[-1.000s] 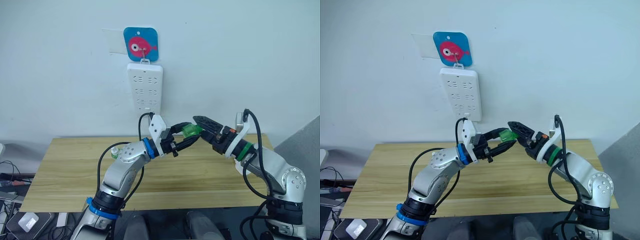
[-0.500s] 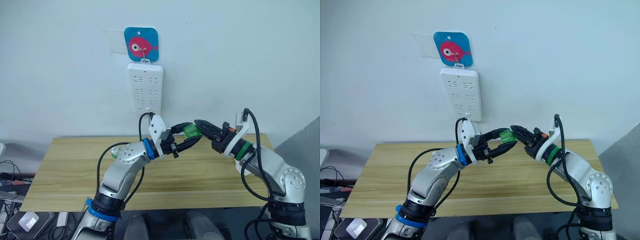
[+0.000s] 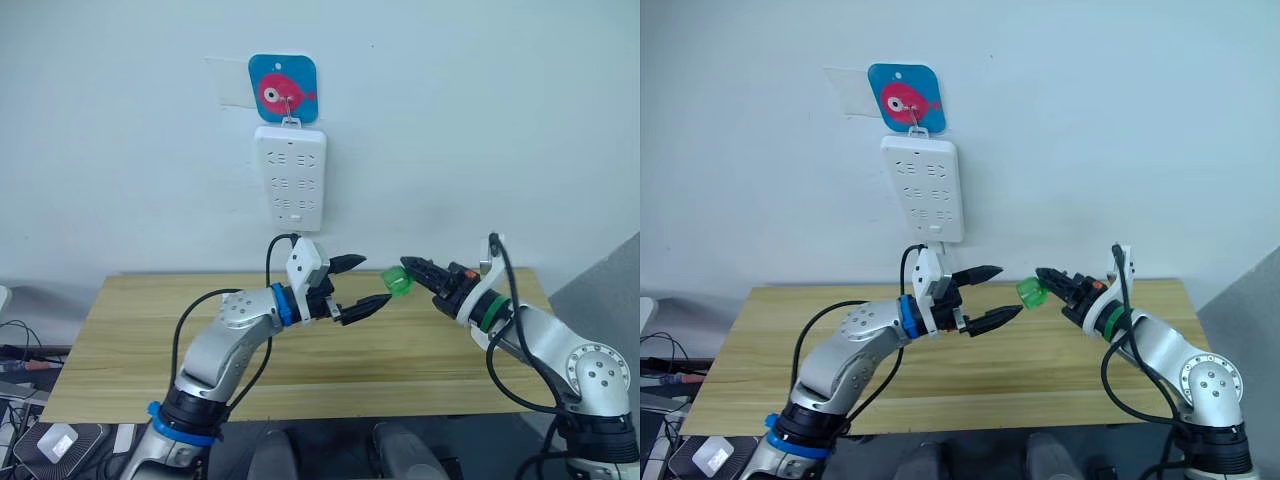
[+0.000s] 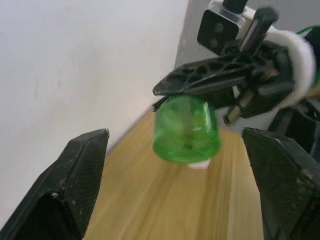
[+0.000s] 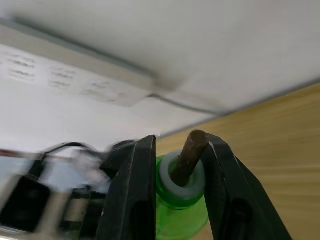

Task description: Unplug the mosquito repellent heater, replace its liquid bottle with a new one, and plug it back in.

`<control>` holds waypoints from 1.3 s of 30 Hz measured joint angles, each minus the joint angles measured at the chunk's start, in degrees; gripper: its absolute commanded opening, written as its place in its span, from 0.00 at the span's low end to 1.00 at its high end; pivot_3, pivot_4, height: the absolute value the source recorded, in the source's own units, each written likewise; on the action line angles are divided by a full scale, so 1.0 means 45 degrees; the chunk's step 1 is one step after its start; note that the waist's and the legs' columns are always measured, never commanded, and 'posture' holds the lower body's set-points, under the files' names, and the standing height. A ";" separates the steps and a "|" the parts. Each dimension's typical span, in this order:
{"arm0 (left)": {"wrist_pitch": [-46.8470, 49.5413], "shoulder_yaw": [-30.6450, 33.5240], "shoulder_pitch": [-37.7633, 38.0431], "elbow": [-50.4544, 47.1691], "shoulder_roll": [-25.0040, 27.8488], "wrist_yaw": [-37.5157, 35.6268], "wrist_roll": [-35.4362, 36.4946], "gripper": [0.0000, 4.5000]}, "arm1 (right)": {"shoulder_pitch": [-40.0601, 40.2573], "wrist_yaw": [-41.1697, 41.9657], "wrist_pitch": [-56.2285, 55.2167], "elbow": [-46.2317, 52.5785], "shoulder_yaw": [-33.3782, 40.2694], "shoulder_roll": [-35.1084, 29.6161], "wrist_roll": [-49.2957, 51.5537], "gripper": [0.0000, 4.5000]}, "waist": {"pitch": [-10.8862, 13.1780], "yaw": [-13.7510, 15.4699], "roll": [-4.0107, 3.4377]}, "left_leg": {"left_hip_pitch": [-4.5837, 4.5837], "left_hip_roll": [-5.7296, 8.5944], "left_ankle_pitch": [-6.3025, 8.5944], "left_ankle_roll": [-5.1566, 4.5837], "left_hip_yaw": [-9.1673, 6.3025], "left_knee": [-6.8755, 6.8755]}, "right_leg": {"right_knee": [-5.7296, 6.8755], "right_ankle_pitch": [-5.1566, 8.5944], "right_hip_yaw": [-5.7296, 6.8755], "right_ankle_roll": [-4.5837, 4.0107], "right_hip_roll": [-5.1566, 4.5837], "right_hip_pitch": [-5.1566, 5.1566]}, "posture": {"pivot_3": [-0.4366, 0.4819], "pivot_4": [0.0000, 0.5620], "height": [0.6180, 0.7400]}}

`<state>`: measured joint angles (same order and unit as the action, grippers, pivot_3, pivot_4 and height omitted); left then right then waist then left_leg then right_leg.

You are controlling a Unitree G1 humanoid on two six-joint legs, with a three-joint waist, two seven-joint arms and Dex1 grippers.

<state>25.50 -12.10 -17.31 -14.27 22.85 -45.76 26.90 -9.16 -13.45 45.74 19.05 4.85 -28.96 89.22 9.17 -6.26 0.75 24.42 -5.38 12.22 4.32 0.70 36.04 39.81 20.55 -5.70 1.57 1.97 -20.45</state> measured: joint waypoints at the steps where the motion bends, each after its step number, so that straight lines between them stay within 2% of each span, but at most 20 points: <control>1: 0.0193 -0.0001 0.0045 -0.0110 0.0225 -0.0073 -0.0004 1.00 | 0.0052 0.0759 -0.0271 -0.0081 -0.0451 -0.0363 -0.1602 0.19 | 0.0000 0.0005 0.0000 | -0.0001 -0.0001 -0.0003 0.0006 -0.0003 0.0001 | 0.0001 0.0006 0.0003 0.0011 0.0000 -0.0001 | 0.36 0.25 1.00; 2: 0.0312 -0.0007 0.0087 -0.0192 0.0331 -0.0144 -0.0004 1.00 | 0.0091 0.1232 -0.0485 -0.0126 -0.0721 -0.0503 -0.2488 0.19 | 0.0000 0.0014 0.0000 | -0.0001 -0.0002 -0.0007 0.0012 -0.0004 -0.0001 | 0.0001 0.0006 0.0005 0.0010 0.0000 -0.0001 | 0.36 0.25 1.00; 4: 0.0580 -0.0376 0.0117 -0.0289 0.0849 -0.0455 -0.0236 1.00 | 0.0059 0.2834 -0.2161 -0.0730 -0.2161 -0.0852 -0.6231 0.19 | -0.0001 0.0036 0.0002 | -0.0003 -0.0005 -0.0016 0.0027 -0.0007 0.0000 | 0.0000 0.0007 0.0008 0.0009 0.0006 -0.0001 | 0.37 0.24 1.00; 7: 0.0579 -0.1000 0.0141 -0.0288 0.1269 -0.0756 -0.0847 1.00 | -0.0108 0.4169 -0.4855 -0.2516 -0.3551 -0.0834 -1.0701 0.19 | -0.0001 0.0100 0.0002 | -0.0005 0.0002 -0.0017 0.0030 0.0002 0.0006 | 0.0003 0.0001 0.0002 -0.0001 0.0003 -0.0002 | 0.37 0.22 1.00; 11: 0.0022 -0.1402 0.0114 -0.0184 0.1348 -0.0885 -0.1635 1.00 | -0.0651 0.5169 -0.8591 -0.5333 -0.4231 -0.0086 -1.4725 0.19 | -0.0005 0.0168 0.0001 | -0.0011 -0.0001 -0.0025 0.0044 0.0010 0.0007 | 0.0014 -0.0006 -0.0002 -0.0013 0.0002 -0.0003 | 0.37 0.21 1.00; 17: -0.0122 -0.1145 0.0061 0.0165 0.0571 -0.0527 -0.1793 1.00 | -0.1235 0.5163 -1.1234 -0.9102 -0.4124 0.1045 -1.7695 0.19 | -0.0011 0.0289 0.0000 | -0.0012 -0.0001 -0.0031 0.0053 0.0008 0.0013 | 0.0026 -0.0007 0.0003 -0.0015 -0.0004 0.0001 | 0.39 0.19 1.00; 29: -0.0447 -0.1016 -0.0049 0.0187 0.0462 -0.0452 -0.2122 1.00 | -0.1519 0.5392 -1.2143 -1.1566 -0.3063 0.2017 -1.9105 0.19 | -0.0023 0.0302 -0.0009 | -0.0088 0.0001 -0.0042 0.0073 0.0009 0.0008 | 0.0038 -0.0008 0.0002 -0.0017 -0.0006 0.0064 | 0.40 0.18 1.00; 35: -0.0495 -0.1016 -0.0024 0.0187 0.0367 -0.0403 -0.2232 1.00 | -0.1547 0.5568 -1.2283 -1.1760 -0.2494 0.2200 -1.9275 0.65 | -0.0043 0.0298 -0.0012 | -0.0105 0.0002 -0.0042 0.0074 0.0010 0.0009 | 0.0042 -0.0008 0.0000 -0.0017 -0.0006 0.0081 | 0.40 0.18 1.00; 39: -0.0555 -0.0958 0.0327 0.0181 0.0378 -0.0254 -0.2269 1.00 | -0.0895 0.6145 -1.2577 -1.0798 -0.2329 0.2049 -1.9278 0.98 | -0.0053 0.0309 -0.0018 | -0.0102 0.0001 -0.0042 0.0074 0.0009 0.0006 | 0.0040 -0.0008 0.0000 -0.0016 -0.0006 0.0079 | 0.40 0.20 1.00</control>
<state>23.00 -16.42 -15.84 -13.46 24.55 -46.91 16.69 -13.18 14.20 -10.86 -29.54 -5.63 -19.74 2.46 8.93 -4.86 0.66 23.96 -5.38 12.03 4.65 0.74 36.06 39.99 20.51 -5.69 1.49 1.95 -20.10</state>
